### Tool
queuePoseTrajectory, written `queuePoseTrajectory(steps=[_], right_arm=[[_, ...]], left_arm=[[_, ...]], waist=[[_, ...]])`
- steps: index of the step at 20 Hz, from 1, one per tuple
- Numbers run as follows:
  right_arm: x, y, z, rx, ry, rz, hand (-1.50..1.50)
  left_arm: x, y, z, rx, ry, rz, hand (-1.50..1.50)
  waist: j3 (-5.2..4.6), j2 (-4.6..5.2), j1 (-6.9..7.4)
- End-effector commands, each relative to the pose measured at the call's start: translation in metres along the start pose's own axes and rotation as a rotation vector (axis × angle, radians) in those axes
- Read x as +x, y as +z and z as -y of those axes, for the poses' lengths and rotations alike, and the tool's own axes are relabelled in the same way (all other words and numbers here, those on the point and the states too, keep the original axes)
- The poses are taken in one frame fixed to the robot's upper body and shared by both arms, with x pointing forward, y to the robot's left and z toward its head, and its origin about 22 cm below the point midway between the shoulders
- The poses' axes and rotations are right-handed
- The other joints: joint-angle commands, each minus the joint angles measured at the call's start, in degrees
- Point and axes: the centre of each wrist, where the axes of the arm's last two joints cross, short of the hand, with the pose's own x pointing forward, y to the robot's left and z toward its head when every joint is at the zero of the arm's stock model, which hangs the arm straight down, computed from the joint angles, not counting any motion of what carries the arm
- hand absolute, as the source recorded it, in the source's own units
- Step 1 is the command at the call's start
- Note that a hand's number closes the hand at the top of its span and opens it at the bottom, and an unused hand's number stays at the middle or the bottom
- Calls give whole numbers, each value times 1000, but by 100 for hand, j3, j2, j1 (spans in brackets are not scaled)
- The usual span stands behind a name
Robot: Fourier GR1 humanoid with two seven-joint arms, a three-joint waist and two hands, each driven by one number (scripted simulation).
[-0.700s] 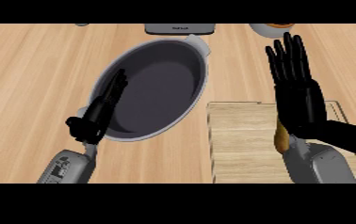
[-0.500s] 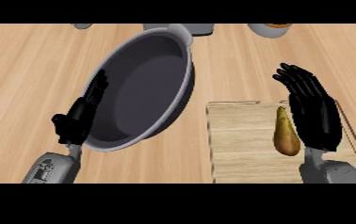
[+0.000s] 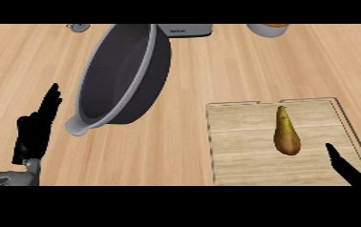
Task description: Pick the pear from the tray and place it in the pot
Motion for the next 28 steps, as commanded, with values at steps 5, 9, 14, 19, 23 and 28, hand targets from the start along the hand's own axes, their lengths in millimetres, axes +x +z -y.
queuePoseTrajectory(steps=[5, 9, 14, 19, 23, 28], right_arm=[[31, 46, 37, -19, 177, -18, -150], [55, 38, 55, 108, 246, -85, -150], [96, 4, 47, 260, 353, -150, -150], [109, -22, 34, 457, 523, -309, -150], [134, -32, 21, 634, 562, -383, -150], [178, -45, -15, 696, 552, -431, -150]], left_arm=[[19, 21, -6, -24, -7, -21, 0], [12, 22, -24, -12, -32, -13, 0], [30, 9, -18, -11, -38, 9, 0], [20, 15, 0, -60, -24, 2, 0], [26, 4, -9, -22, -16, 3, 0], [28, 16, -12, -29, -29, -12, 0]], waist=[[9, 33, 304], [4, 41, 317], [1, 71, 410], [4, 110, 569], [13, 80, 442], [19, 45, 416]])
